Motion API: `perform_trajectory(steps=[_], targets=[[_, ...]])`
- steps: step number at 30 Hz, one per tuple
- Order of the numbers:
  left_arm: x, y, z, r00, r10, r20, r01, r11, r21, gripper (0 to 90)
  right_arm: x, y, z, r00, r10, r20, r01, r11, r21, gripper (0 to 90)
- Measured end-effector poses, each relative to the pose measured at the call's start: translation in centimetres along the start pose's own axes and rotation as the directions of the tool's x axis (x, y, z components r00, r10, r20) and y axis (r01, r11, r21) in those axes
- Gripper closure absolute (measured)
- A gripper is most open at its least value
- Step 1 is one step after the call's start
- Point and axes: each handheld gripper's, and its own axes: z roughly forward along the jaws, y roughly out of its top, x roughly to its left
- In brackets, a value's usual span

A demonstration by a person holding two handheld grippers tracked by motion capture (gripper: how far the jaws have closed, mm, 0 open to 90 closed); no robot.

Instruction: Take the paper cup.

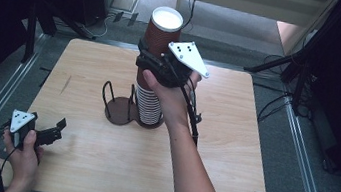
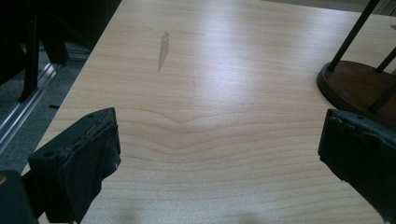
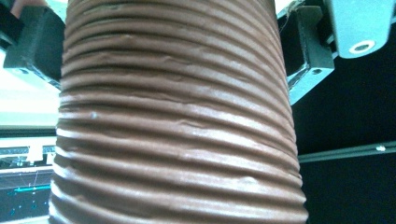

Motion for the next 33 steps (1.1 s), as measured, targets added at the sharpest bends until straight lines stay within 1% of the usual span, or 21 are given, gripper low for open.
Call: perform_trajectory(steps=[1, 2, 4, 5, 7, 9, 14, 15, 16, 20, 22, 23, 26, 28, 29, 33], targets=[[0.0, 0.0, 0.0, 1.0, 0.0, -0.001, 0.0, 1.0, -0.001, 0.0, 0.0, 0.0, 0.0, 1.0, 0.0, 0.0, 0.0, 1.0, 0.0, 12.1], [0.0, 0.0, 0.0, 1.0, 0.0, -0.002, 0.0, 1.0, 0.0, 0.0, 0.0, 0.5, -0.1, 1.0, -0.003, 0.0, 0.003, 1.0, -0.014, 12.2], [0.0, 0.0, 0.0, 1.0, -0.001, -0.003, 0.001, 1.0, 0.0, 0.0, 0.0, 0.6, -0.2, 1.0, -0.002, 0.002, 0.002, 1.0, -0.017, 12.2], [0.0, 0.0, 0.0, 0.9999, -0.003, -0.011, 0.003, 1.0, -0.002, 0.0, 0.0, 0.9, -0.4, 1.0, -0.006, 0.007, 0.006, 1.0, -0.029, 12.2], [0.0, 0.0, 0.0, 0.9999, -0.006, -0.008, 0.006, 1.0, -0.001, 0.0, 0.0, 1.0, -0.4, 0.9999, -0.004, 0.01, 0.005, 0.999, -0.031, 12.2], [0.1, 0.0, 0.0, 0.9999, -0.016, -0.005, 0.016, 0.9999, 0.0, 0.0, -0.3, 1.3, -0.7, 0.9998, -0.006, 0.017, 0.007, 0.999, -0.041, 12.3], [0.1, 0.0, -0.1, 0.9999, -0.012, -0.007, 0.012, 0.9999, -0.002, 0.0, -1.2, 1.7, -1.2, 0.9993, 0.01, 0.035, -0.008, 0.999, -0.049, 12.3], [0.1, 0.0, -0.1, 0.9999, -0.012, -0.007, 0.012, 0.9999, -0.002, 0.0, -1.2, 1.7, -1.2, 0.9993, 0.01, 0.035, -0.008, 0.999, -0.049, 12.3], [0.0, 0.0, 0.0, 0.9999, -0.012, -0.008, 0.012, 0.9999, -0.002, 0.0, -1.6, 1.9, -1.6, 0.999, 0.017, 0.041, -0.014, 0.998, -0.057, 12.3], [0.1, 0.0, -0.1, 0.9999, -0.013, -0.008, 0.013, 0.9999, -0.002, 0.0, -2.1, 2.1, -1.9, 0.9984, 0.017, 0.054, -0.014, 0.998, -0.063, 12.3], [0.0, 0.0, -0.1, 0.9999, -0.01, -0.008, 0.01, 0.9999, -0.004, 0.0, -2.5, 2.2, -2.3, 0.9974, 0.011, 0.071, -0.006, 0.998, -0.066, 12.2], [0.0, 0.0, -0.1, 0.9999, -0.006, -0.009, 0.006, 1.0, -0.003, 0.0, -2.8, 2.2, -2.6, 0.9966, -0.001, 0.082, 0.007, 0.997, -0.072, 12.2], [-0.1, 0.0, -0.1, 0.9999, 0.004, -0.012, -0.004, 1.0, -0.003, 0.0, -3.3, 2.2, -3.2, 0.9956, 0.001, 0.094, 0.006, 0.997, -0.074, 12.2], [-0.1, 0.0, 0.0, 1.0, 0.002, -0.007, -0.002, 1.0, 0.0, 0.0, -3.5, 2.1, -3.4, 0.9951, 0.003, 0.099, 0.004, 0.997, -0.074, 12.2], [0.0, 0.0, 0.0, 1.0, 0.002, -0.002, -0.002, 1.0, 0.0, 0.0, -4.0, 2.0, -3.8, 0.9942, 0.012, 0.107, -0.004, 0.997, -0.078, 12.2], [0.0, 0.0, 0.0, 1.0, -0.004, 0.003, 0.004, 1.0, 0.003, 0.0, -4.7, 1.8, -4.3, 0.9924, 0.006, 0.123, 0.003, 0.997, -0.073, 12.2]])
